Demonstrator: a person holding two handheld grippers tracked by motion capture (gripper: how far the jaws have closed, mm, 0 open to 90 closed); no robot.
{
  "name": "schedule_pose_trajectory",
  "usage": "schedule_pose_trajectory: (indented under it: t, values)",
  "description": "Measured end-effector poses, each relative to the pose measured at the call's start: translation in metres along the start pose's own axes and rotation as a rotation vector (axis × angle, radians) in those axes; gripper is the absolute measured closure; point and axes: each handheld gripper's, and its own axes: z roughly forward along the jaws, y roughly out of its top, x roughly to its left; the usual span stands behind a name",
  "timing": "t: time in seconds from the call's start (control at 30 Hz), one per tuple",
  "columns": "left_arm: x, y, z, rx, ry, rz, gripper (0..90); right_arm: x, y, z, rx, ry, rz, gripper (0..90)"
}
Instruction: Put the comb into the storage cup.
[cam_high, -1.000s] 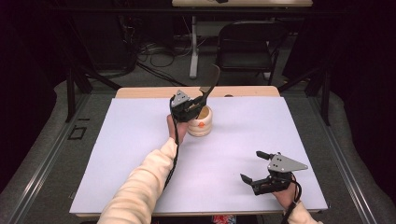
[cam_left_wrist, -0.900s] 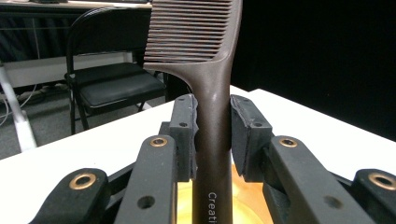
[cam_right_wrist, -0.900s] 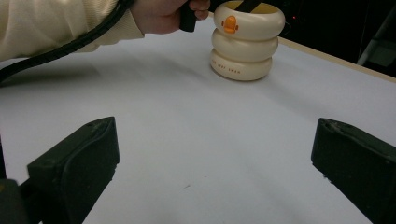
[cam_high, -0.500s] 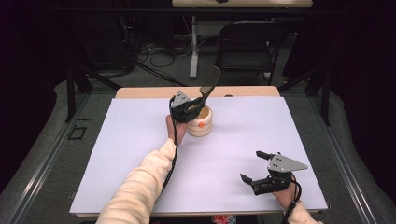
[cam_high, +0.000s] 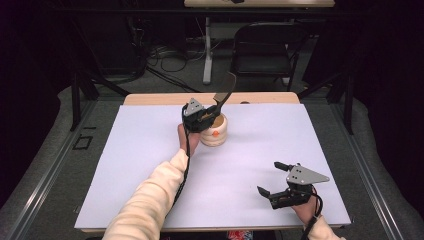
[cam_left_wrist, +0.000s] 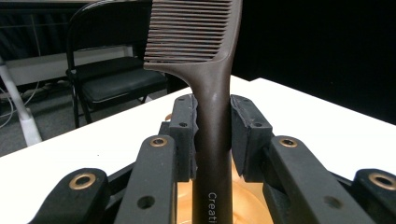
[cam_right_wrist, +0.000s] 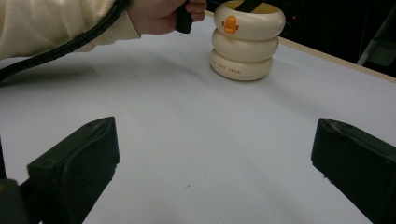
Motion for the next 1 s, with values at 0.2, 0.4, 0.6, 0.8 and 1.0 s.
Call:
schedule_pose_trajectory:
  t: [0.2, 0.4, 0.6, 0.8, 1.0]
  values:
    - [0.001, -0.003, 0.000, 0.006, -0.002, -0.008, 71.8, 0.000, 0.000, 0.000, 0.000, 0.001, -0.002, 0.4]
    - [0.000, -0.001, 0.000, 0.020, 0.002, 0.013, 71.8, 0.000, 0.000, 0.000, 0.001, 0.000, -0.002, 0.5]
    - [0.000, -0.001, -0.002, 0.013, 0.000, 0.002, 68.7, 0.000, 0.000, 0.000, 0.001, 0.000, 0.000, 0.5]
    - [0.001, 0.000, -0.006, 0.031, -0.017, 0.023, 59.2, 0.000, 0.000, 0.000, 0.000, 0.001, -0.001, 0.5]
    - [0.003, 0.003, -0.012, 0.023, -0.025, -0.012, 46.5, 0.000, 0.000, 0.000, 0.000, 0.001, -0.001, 0.5]
